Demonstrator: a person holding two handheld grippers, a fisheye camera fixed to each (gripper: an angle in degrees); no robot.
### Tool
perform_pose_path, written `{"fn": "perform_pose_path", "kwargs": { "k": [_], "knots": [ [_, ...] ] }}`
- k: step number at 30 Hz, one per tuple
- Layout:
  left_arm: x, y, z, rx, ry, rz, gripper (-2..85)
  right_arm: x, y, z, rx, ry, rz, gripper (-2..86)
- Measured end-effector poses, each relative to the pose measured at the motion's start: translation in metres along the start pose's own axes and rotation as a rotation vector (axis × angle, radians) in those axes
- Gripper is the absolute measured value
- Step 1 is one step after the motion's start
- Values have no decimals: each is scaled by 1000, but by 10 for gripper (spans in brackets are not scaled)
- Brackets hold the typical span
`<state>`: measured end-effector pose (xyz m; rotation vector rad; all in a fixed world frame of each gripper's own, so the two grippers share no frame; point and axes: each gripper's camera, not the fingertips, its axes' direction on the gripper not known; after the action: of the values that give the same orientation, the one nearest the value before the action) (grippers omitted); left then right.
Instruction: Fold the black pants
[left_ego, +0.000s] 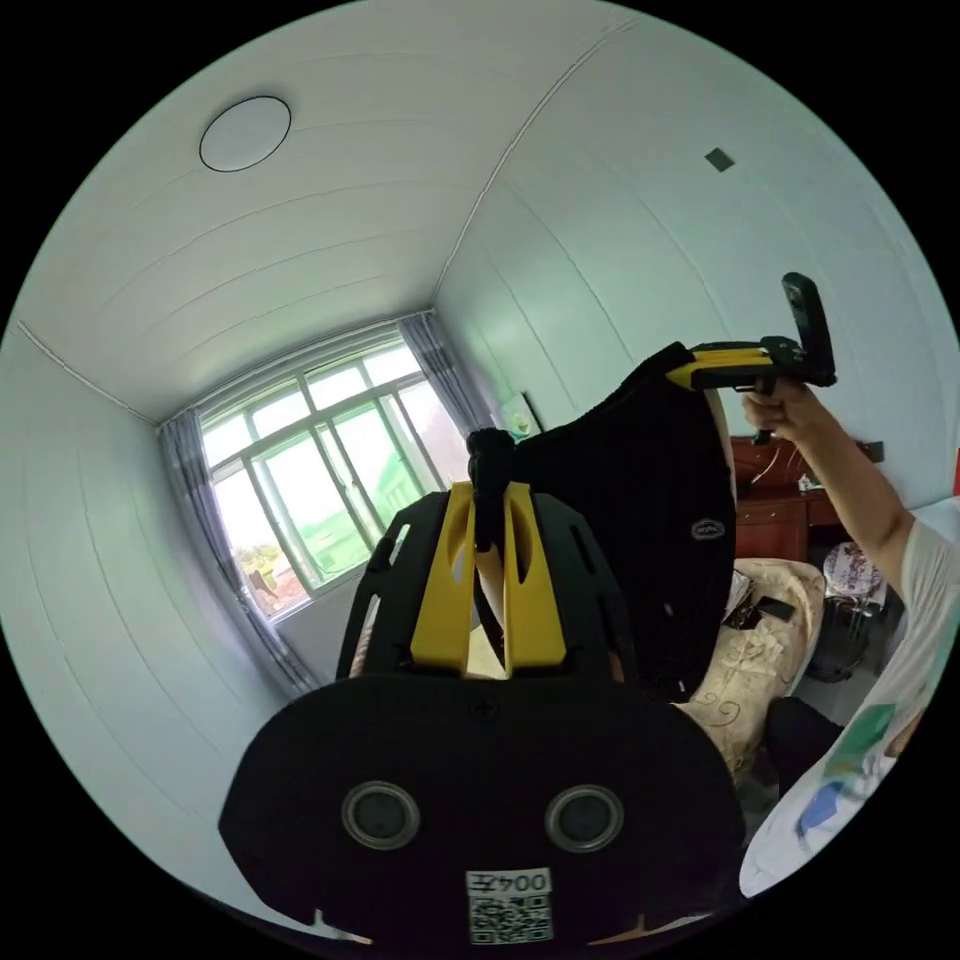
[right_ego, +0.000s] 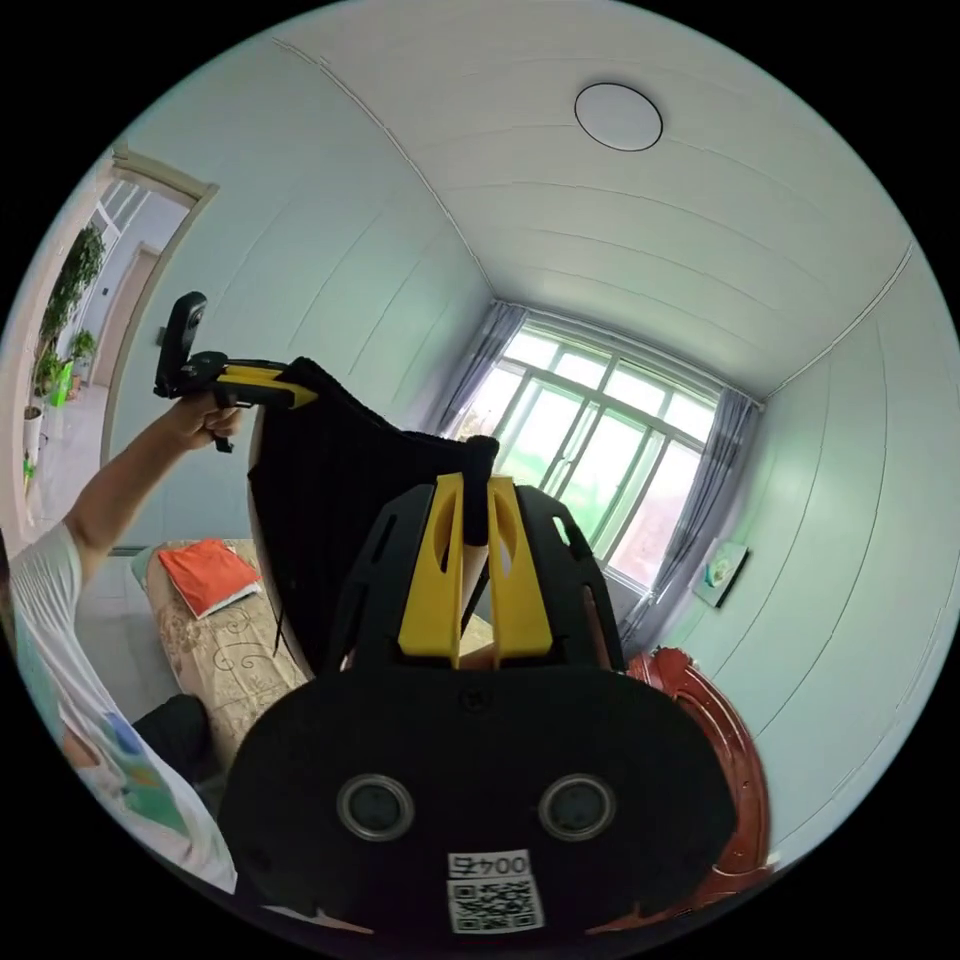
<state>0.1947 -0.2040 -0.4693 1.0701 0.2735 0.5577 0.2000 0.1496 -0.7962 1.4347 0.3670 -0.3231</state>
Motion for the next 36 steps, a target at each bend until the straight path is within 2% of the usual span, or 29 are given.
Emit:
{"fn": "perform_pose_path", "kwargs": {
  "k": [5,8,12,19,24,30,34,36],
  "knots": [
    [-18,-1,14,42,213,-48,13,29,7,16,17,-54,5,39],
    [-33,12,64,-9,302,-101,13,56,26,76,-69,-71,56,40],
    [-52,54,173,-159,407,-231,14,91,75,187,-230,-41,112,42],
    [-55,143,354,-434,433,-448,19,137,172,360,-537,31,287,46],
    [-41,174,412,-528,367,-527,22,141,230,429,-638,9,396,48],
    [-46,190,422,-447,430,-657,24,132,283,466,-597,-110,493,48],
    [-63,223,418,-346,577,-830,25,130,320,478,-526,-225,590,48],
    [-74,246,413,-261,650,-937,25,142,354,482,-447,-321,717,47]
  ]
}}
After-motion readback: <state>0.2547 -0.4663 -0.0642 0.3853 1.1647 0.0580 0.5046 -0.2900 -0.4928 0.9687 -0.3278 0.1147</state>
